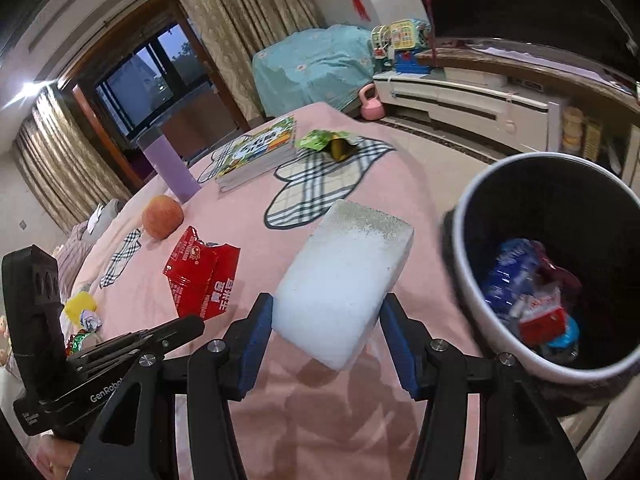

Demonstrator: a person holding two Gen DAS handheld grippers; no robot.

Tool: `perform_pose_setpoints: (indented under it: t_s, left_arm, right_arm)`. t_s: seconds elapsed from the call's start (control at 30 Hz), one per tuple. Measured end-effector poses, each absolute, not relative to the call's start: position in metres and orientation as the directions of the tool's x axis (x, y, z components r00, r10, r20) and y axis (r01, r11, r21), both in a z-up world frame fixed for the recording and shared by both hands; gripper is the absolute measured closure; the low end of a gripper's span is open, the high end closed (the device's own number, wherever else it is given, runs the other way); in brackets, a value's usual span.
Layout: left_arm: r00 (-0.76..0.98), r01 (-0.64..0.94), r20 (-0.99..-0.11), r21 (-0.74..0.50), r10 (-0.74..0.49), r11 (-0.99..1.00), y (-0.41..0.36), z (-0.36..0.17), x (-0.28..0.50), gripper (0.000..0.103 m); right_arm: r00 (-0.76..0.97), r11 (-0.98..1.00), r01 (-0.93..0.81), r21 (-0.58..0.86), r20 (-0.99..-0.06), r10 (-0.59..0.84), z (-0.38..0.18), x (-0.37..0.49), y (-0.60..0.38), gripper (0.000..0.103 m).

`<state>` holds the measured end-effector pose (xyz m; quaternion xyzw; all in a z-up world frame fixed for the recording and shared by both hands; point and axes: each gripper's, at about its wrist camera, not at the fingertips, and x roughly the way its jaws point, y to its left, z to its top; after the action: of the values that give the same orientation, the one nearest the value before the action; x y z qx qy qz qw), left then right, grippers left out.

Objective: Collect trash
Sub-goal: 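Lift the red snack bag and white sponge and carry both toward the bin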

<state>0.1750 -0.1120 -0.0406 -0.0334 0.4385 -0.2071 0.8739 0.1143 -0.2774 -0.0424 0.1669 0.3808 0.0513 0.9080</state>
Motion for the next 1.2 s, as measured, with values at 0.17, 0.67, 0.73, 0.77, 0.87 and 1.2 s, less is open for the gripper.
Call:
perform_pose_setpoints:
  t_s: [0.17,0.67,0.73,0.77,0.87,1.2]
  left_arm:
    - [0.516,0.364,-0.756,-0.231,-0.402,0.902,-0.128,-0.040,0.163,0.100]
    - [0.502,0.434,-0.762,-0.187,-0.408,0.881,-0.168,-0.033,0.152,0.100]
    - [0.501,0.440,-0.762,-0.183,-0.409,0.879,-0.172,-0.032,0.152,0.100]
    - [0.502,0.443,-0.762,-0.181,-0.410,0.878,-0.174,-0.032,0.152,0.100]
    - [0.502,0.456,-0.759,-0.175,-0.415,0.873,-0.182,-0.029,0.152,0.100]
    - [0.500,0.502,-0.751,-0.155,-0.432,0.851,-0.207,-0.020,0.148,0.100]
  right_arm:
    - [0.721,0.937,0.068,0.342,-0.666,0.191,-0.039,0.096,-0.293,0.047]
    - [0.746,0.938,0.111,0.328,-0.651,0.139,-0.031,0.068,-0.327,0.047]
    - [0.748,0.941,0.115,0.319,-0.652,0.129,-0.029,0.066,-0.332,0.047]
    - [0.748,0.942,0.117,0.315,-0.652,0.125,-0.029,0.066,-0.334,0.047]
    - [0.752,0.942,0.132,0.308,-0.651,0.107,-0.026,0.063,-0.343,0.047]
    - [0.761,0.937,0.177,0.302,-0.645,0.065,-0.025,0.054,-0.368,0.046]
